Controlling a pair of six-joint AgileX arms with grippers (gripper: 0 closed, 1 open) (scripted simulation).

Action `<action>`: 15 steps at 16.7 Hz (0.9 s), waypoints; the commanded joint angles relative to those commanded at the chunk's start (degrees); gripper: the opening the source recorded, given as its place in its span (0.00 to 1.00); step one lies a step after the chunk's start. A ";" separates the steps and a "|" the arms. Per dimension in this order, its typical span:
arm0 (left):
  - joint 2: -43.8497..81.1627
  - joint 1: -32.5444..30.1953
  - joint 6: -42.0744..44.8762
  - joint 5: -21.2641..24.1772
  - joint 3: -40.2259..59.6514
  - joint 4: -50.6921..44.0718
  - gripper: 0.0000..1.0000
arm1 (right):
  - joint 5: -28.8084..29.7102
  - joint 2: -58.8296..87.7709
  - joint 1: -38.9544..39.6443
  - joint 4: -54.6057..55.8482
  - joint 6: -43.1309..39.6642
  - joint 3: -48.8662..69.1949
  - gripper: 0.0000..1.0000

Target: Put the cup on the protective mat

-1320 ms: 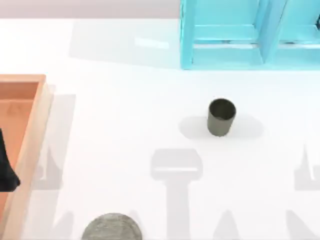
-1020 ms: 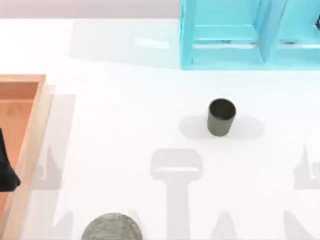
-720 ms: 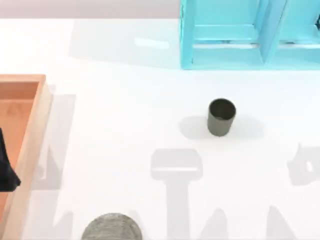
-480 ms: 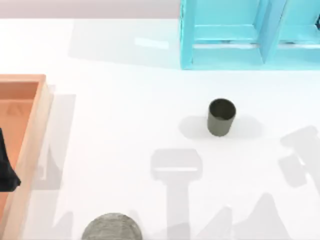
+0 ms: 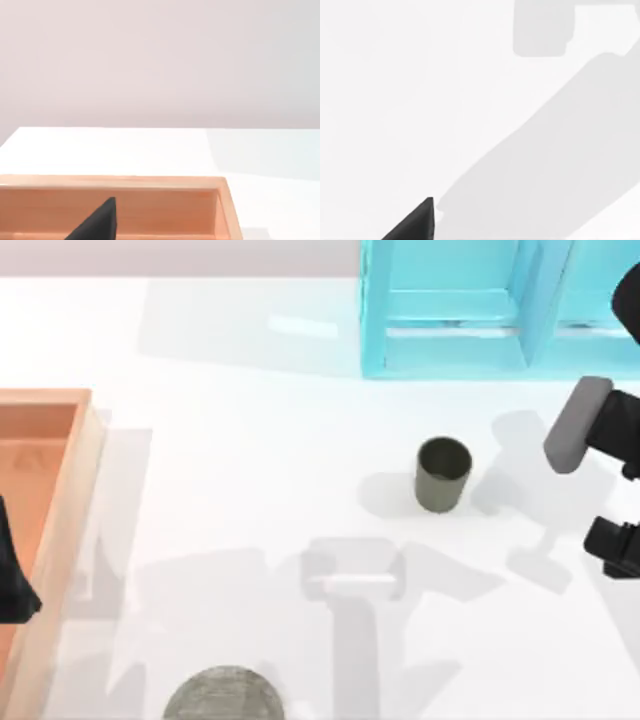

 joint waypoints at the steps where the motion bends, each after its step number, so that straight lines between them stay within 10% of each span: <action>1: 0.00 0.00 0.00 0.00 0.00 0.00 1.00 | -0.32 5.24 1.20 -3.24 -2.49 5.35 1.00; 9: 0.00 0.00 0.00 0.00 0.00 0.00 1.00 | -1.62 31.86 8.93 -15.16 -18.16 41.82 1.00; 15: 0.00 0.00 0.00 0.00 0.00 0.00 1.00 | -1.53 35.27 10.42 -15.26 -21.13 48.22 1.00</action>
